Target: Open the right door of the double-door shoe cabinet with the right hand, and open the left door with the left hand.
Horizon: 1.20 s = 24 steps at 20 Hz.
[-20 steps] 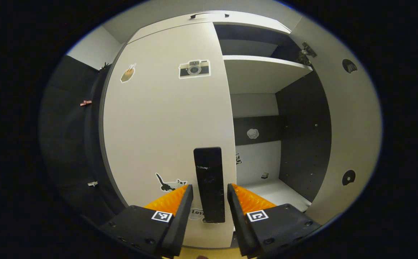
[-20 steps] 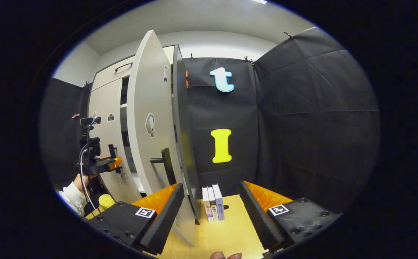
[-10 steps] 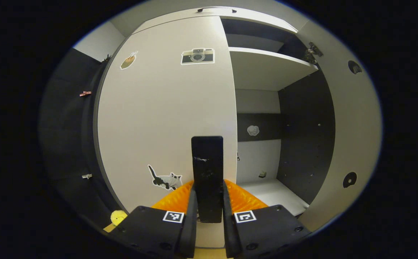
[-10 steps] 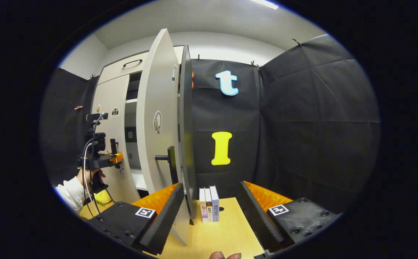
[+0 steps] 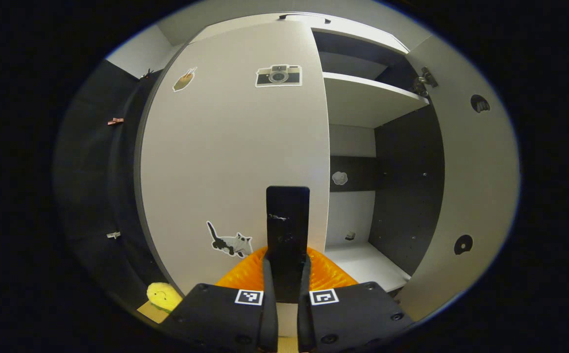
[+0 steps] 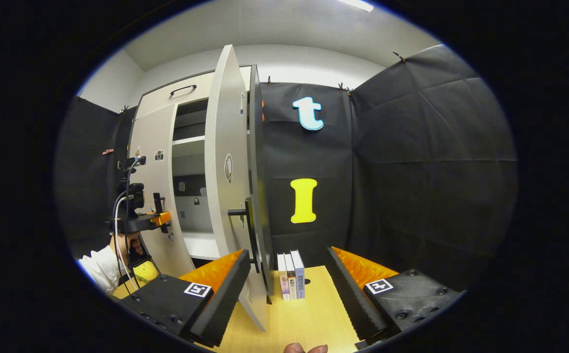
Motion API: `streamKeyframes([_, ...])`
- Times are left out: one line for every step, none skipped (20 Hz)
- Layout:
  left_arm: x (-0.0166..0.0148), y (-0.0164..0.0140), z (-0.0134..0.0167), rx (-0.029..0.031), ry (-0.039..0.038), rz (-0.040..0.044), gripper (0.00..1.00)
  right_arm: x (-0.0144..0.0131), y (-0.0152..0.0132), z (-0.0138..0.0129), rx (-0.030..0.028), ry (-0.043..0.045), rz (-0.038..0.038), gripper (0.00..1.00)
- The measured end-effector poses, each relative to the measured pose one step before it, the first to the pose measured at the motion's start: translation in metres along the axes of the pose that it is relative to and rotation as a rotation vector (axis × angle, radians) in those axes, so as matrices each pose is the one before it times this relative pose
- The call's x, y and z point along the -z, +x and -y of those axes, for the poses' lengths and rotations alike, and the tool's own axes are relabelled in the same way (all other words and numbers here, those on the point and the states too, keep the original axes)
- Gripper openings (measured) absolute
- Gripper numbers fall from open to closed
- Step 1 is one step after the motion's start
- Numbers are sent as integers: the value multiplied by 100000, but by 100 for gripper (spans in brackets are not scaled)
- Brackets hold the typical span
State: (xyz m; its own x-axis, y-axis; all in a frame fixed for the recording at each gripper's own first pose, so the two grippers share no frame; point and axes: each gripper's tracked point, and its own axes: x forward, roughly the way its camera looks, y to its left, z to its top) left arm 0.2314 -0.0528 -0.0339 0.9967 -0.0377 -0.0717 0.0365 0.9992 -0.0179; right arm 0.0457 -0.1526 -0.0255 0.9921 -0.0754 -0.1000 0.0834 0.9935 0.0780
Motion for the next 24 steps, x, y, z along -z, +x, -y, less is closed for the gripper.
streamKeyframes([-120,-1412,-462,125,134,-48,20,7,-39,-95,-1,869,94,100])
streamKeyframes([66,-1041,-457,296,-441,-118,20,55,-133,-147,21,1068,-110,98])
streamKeyframes([84,-1128,-455,493,-986,-248,20,69,-234,-92,130,1007,-142,98])
streamKeyframes([150,-1077,-376,548,-688,-223,20,-34,-264,-169,-88,800,-42,98])
streamKeyframes([-26,-978,-424,492,0,-201,20,-104,-209,-213,-44,527,17,98])
streamKeyframes([101,-895,-495,343,428,-232,20,-38,285,-123,-232,276,116,98])
streamKeyframes([33,-848,-520,399,50,-406,20,-126,-60,-438,-404,47,359,98])
streamKeyframes([91,-706,-504,384,-499,-604,20,-110,-119,-637,-416,-205,299,98])
streamKeyframes([-13,-615,-392,377,-772,-383,20,-103,-19,-520,-449,-746,260,98])
streamKeyframes([52,-575,-386,195,-371,-219,19,-47,-124,-501,-357,-785,198,98])
streamKeyframes([-7,-543,-422,50,504,-5,19,-65,-127,-660,-603,-504,269,98])
streamKeyframes([25,-532,-464,-91,687,131,19,40,-109,-787,-930,-477,-54,98])
streamKeyframes([48,-599,-457,-101,204,-48,19,-68,-81,-847,-920,-464,170,98])
streamKeyframes([130,-499,-524,-128,-394,25,19,-36,-32,-782,-803,-820,79,98])
streamKeyframes([-7,-577,-570,-118,-982,80,19,-2,-76,-787,-740,-941,175,100])
streamKeyframes([46,-533,-671,-111,-1163,-67,19,4,-78,-682,-657,-859,155,100])
streamKeyframes([-7,-552,-644,-182,-738,-213,19,-11,-93,-701,-798,-542,127,98])
streamKeyframes([45,-515,-735,-413,-45,-7,18,10,-219,-705,-678,-169,-62,98])
streamKeyframes([-4,-423,-669,-367,708,-38,18,110,17,-710,-911,152,-278,98])
streamKeyframes([33,-324,-608,-237,1023,122,18,305,147,-675,-838,454,-301,98])
streamKeyframes([-7,-246,-504,71,438,-1,18,219,105,-658,-945,432,-439,98])
streamKeyframes([51,-261,-417,140,-1030,49,21,167,118,-618,-796,550,-505,98])
streamKeyframes([-57,-235,-349,375,-2042,202,18,211,59,-620,-885,656,-761,98])
streamKeyframes([44,-118,-326,338,-1130,111,18,149,113,-594,-749,846,-744,98])
